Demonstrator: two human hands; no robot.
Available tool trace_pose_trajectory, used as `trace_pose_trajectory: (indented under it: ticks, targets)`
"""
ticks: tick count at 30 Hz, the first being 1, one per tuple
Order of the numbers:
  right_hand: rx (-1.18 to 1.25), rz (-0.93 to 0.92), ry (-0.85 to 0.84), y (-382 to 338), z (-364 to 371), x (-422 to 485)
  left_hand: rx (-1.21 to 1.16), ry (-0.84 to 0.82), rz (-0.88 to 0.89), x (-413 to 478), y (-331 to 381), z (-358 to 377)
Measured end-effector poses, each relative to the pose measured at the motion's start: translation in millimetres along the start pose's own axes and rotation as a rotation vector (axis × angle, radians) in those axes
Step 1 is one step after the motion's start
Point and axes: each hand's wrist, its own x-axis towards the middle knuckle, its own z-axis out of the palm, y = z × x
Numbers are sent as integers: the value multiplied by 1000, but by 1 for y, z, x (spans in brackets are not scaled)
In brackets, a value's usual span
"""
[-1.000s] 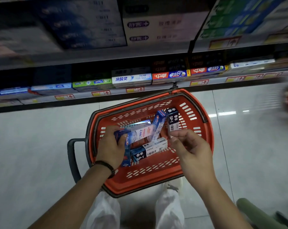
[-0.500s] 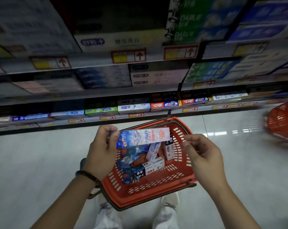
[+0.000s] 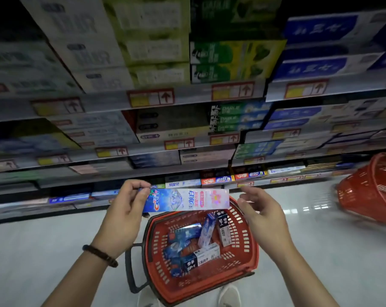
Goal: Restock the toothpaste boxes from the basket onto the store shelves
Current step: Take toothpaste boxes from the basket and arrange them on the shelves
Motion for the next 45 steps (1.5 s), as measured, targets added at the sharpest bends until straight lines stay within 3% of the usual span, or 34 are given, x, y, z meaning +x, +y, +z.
trace_pose_trajectory:
  ticks: [8,21,26,35,45]
  targets:
    - [215,9,-70,-97,-13,-40,-72,13,56,-24,97,-59]
    - [369,-186,-108,-252,-37,-99,-163,94,255,-58,225,-140]
    - [364,-305,-79,-300,-34,-116,-276,119,287,-62,258,-170]
    - [403,-469,36,-376,-18,-155,-402,431,362,-73,312,-211]
    - [485,-528,173,-409,20,-193,-575,407,497,-95,322,-250]
